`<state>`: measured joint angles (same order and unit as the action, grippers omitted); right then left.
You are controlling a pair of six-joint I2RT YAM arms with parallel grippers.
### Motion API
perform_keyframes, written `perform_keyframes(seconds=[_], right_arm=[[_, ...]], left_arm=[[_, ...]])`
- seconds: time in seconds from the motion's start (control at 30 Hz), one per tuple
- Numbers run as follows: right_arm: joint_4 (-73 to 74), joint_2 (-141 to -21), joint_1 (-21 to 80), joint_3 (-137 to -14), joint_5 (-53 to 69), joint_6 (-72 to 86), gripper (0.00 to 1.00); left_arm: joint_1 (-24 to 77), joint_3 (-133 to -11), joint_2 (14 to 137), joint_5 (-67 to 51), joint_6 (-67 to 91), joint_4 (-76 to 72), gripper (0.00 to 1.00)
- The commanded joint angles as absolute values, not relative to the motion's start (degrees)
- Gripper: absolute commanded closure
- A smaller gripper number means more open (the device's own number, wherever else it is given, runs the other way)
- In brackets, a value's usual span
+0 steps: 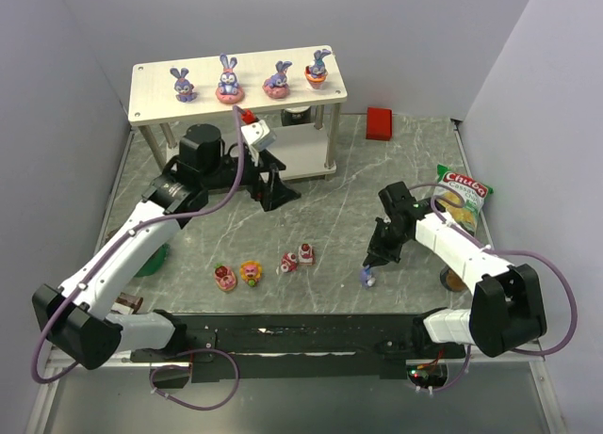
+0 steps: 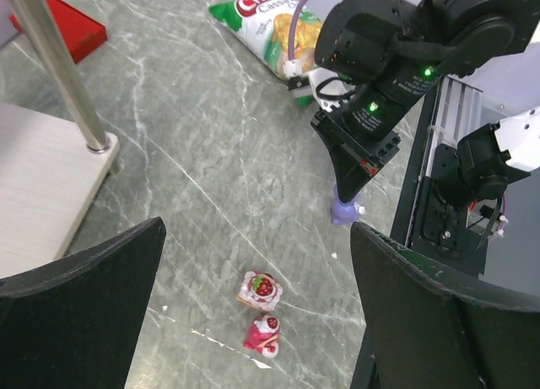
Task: Place and organize the plastic toys onto the shelf
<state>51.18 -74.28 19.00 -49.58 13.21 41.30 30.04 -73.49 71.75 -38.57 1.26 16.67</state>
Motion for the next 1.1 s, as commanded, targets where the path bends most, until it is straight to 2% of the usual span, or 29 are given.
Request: perform_keyframes(seconds=[0.0, 0.37, 0.57, 0.73, 0.77, 0.87, 1.07], right_arm=[[51.5, -73.92, 19.34, -53.08, 12.13, 41.31, 1.0], [57.12, -73.56, 19.34, -69.6, 12.83, 44.56, 1.0], [58.01, -73.65, 19.16, -77.07, 14.06, 47.81, 1.0], [56.34, -72.86, 18.81, -79.89, 16.43, 51.59, 1.0], [56.08, -72.77, 18.72, -80.15, 16.61, 51.94, 1.0], [55.64, -72.42, 18.28, -81.12, 16.52, 52.99, 1.0], [53.7, -71.81, 17.67, -82.26, 17.14, 54.58, 1.0]], left_arm=[[32.78, -72.07, 73.03, -36.13, 3.24, 12.75, 0.04], [45.78, -65.13, 77.52, -15.94, 10.63, -1.39, 0.04], [50.8, -64.6, 80.68, -9.68, 14.23, -8.17, 0.02], [53.08, -65.91, 84.1, -3.35, 15.64, -11.77, 0.09], [53.35, -66.35, 84.63, -2.9, 15.73, -12.3, 0.14], [54.31, -68.02, 86.48, -0.53, 15.56, -11.43, 0.19], [55.28, -67.24, 87.45, 2.02, 16.79, -12.3, 0.24]])
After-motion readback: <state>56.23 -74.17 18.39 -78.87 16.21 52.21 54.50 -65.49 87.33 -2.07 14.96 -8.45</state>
